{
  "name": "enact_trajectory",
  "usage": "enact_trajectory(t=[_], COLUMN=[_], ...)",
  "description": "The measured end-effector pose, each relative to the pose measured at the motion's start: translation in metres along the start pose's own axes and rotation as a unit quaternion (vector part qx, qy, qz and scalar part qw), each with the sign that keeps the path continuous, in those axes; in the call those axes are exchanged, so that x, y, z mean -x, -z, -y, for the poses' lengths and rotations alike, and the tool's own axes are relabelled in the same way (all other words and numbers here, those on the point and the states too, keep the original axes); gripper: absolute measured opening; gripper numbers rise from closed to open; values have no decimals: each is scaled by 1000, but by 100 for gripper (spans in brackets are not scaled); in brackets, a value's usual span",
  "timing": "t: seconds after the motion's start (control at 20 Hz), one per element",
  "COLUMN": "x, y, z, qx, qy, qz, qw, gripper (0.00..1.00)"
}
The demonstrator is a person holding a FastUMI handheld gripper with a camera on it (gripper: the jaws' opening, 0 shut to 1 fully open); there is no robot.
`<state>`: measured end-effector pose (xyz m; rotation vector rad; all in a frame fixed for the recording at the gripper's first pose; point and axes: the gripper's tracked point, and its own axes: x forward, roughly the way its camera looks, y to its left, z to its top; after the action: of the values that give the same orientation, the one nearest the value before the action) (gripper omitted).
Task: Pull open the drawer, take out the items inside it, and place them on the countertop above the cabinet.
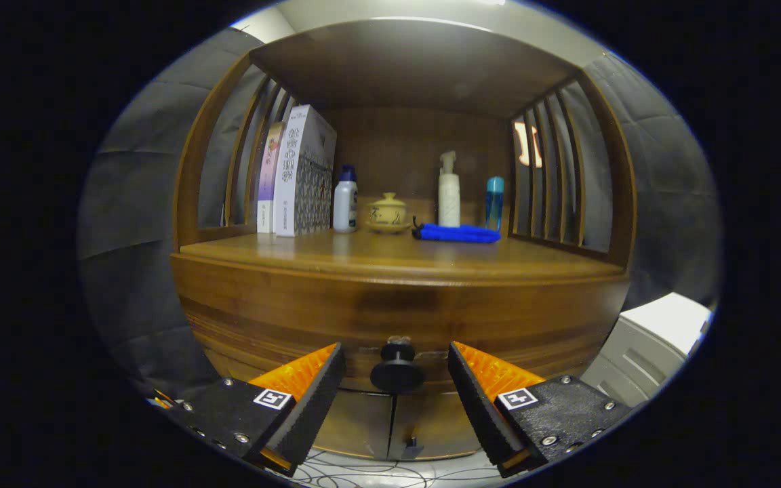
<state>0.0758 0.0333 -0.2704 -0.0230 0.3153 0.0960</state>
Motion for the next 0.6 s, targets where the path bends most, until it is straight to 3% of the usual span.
enact_trajectory(t=[0.15, 0.45, 0.6], x=[-10, -17, -18], y=[11, 3, 4], z=[6, 2, 2], qx=[-12, -48, -49], qy=[-6, -15, -17], qz=[-6, 18, 11], qw=[1000, 999, 999], gripper=[88, 52, 47])
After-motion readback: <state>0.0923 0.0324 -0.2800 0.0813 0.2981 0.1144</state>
